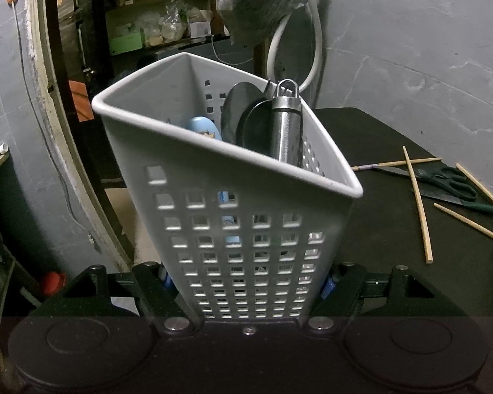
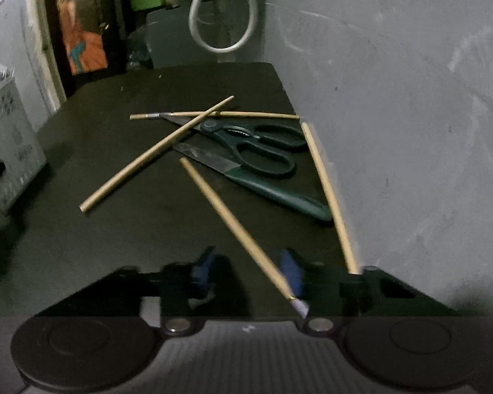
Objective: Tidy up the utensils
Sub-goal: 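Lower the right gripper onto a wooden chopstick, then close the right gripper on two wooden chopsticks and lift them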
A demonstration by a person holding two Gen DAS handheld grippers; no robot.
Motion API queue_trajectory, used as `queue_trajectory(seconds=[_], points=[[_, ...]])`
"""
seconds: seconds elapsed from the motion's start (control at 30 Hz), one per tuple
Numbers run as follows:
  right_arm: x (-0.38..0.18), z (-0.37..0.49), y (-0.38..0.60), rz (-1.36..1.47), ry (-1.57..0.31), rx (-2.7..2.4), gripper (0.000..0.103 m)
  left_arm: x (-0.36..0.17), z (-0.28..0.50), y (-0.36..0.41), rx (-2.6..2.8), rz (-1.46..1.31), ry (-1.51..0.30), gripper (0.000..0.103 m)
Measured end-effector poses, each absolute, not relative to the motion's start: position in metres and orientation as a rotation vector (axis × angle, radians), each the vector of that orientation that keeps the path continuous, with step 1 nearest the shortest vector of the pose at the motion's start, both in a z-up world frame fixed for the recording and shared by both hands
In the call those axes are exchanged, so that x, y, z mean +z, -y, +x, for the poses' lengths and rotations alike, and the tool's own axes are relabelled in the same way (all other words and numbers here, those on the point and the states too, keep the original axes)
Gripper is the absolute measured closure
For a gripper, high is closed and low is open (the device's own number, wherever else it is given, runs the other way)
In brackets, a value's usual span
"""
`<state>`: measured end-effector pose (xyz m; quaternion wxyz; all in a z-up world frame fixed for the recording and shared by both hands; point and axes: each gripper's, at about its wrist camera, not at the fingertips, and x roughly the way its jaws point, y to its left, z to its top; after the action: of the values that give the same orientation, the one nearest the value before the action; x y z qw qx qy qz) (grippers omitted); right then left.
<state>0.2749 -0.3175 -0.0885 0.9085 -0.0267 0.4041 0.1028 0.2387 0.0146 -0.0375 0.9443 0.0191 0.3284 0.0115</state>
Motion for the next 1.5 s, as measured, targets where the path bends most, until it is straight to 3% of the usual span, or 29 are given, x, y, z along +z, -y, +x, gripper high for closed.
queue_trajectory(seconds=[0.1, 0.23, 0.67, 0.93, 1.0, 1.1, 1.27, 1.37, 1.4, 1.47, 1.5], points=[[-0.087, 0.272, 0.316, -0.022, -0.85, 0.199, 0.088, -0.038, 0.238, -0.016, 0.021, 0.034, -0.667, 0.027], [-0.087, 0.268, 0.306, 0.003, -0.855, 0.169, 0.094, -0.038, 0.237, -0.02, 0.012, 0.02, -0.665, 0.027], [-0.099, 0.3, 0.288, 0.539, -0.848, 0.086, 0.096, -0.039, 0.235, -0.025, -0.005, 0.019, -0.659, 0.027], [-0.106, 0.342, 0.259, 0.606, -0.816, -0.006, 0.095, -0.041, 0.234, -0.027, -0.006, 0.015, -0.653, 0.027], [-0.105, 0.346, 0.252, 0.588, -0.822, -0.018, 0.09, -0.041, 0.233, -0.027, -0.006, 0.012, -0.651, 0.027], [-0.098, 0.345, 0.24, 0.507, -0.794, -0.026, 0.056, -0.041, 0.232, -0.027, -0.007, 0.011, -0.65, 0.027], [-0.089, 0.357, 0.216, 0.355, -0.781, -0.017, 0.046, -0.041, 0.232, -0.027, -0.007, 0.014, -0.65, 0.027], [-0.092, 0.369, 0.202, 0.267, -0.798, -0.033, 0.046, -0.041, 0.232, -0.027, -0.007, 0.013, -0.65, 0.027], [-0.094, 0.373, 0.198, 0.245, -0.806, -0.029, 0.046, -0.041, 0.232, -0.027, -0.007, 0.013, -0.65, 0.027], [-0.096, 0.373, 0.188, 0.16, -0.799, -0.04, 0.062, -0.041, 0.232, -0.027, -0.007, 0.013, -0.649, 0.027], [-0.096, 0.371, 0.184, 0.121, -0.801, -0.042, 0.079, -0.041, 0.232, -0.027, -0.006, 0.012, -0.649, 0.027]])
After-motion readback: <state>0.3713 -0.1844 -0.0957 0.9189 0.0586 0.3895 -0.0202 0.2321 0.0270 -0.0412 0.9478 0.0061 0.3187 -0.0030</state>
